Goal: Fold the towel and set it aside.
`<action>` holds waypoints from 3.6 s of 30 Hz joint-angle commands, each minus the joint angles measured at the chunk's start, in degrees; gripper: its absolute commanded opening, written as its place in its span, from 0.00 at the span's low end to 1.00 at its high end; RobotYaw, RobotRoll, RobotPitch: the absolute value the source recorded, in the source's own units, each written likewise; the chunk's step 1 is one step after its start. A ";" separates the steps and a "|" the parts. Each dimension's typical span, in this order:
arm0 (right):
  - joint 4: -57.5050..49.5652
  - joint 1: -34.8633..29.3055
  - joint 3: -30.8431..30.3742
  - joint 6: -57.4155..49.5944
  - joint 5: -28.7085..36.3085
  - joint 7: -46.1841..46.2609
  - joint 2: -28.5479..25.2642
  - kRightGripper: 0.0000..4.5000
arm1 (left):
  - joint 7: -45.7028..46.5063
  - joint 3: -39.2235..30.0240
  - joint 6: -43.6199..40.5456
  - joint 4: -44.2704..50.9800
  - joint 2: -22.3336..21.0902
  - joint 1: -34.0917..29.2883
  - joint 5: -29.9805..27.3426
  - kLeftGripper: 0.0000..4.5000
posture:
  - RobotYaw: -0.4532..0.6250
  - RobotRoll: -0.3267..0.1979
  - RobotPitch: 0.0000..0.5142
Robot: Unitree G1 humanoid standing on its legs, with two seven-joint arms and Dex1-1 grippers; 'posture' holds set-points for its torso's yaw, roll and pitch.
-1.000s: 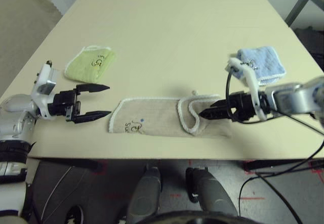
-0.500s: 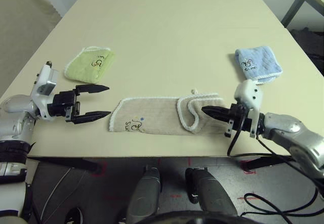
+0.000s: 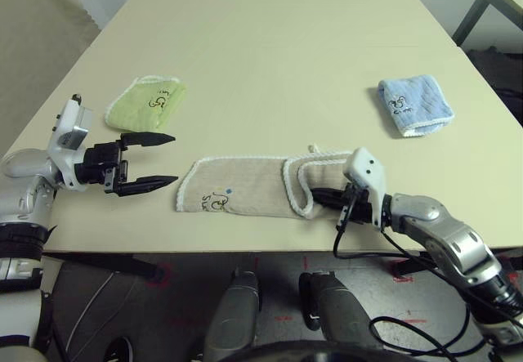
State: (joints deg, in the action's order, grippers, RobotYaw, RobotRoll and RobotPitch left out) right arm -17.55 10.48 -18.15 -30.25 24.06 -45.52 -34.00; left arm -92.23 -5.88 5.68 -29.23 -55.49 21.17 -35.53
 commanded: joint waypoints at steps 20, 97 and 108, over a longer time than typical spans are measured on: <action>7.52 0.77 8.45 -1.37 -3.66 5.09 3.21 0.00 | -0.27 0.64 -0.69 0.95 -0.25 -0.63 0.21 1.00 | 0.46 0.62 0.31; 0.85 -0.40 19.28 20.78 5.05 -33.33 -16.61 1.00 | 14.26 24.13 -96.82 -8.18 2.28 20.81 1.97 1.00 | 0.40 0.62 0.31; -2.56 -0.62 20.45 12.37 8.54 -28.23 -16.45 1.00 | 12.33 27.81 -93.66 -6.88 2.67 19.73 1.19 0.57 | 0.39 0.62 0.31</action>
State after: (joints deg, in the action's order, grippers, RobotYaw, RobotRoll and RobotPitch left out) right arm -19.08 10.27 1.72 -17.30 32.30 -74.06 -50.04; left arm -79.72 19.98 -88.54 -36.68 -52.97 42.02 -34.46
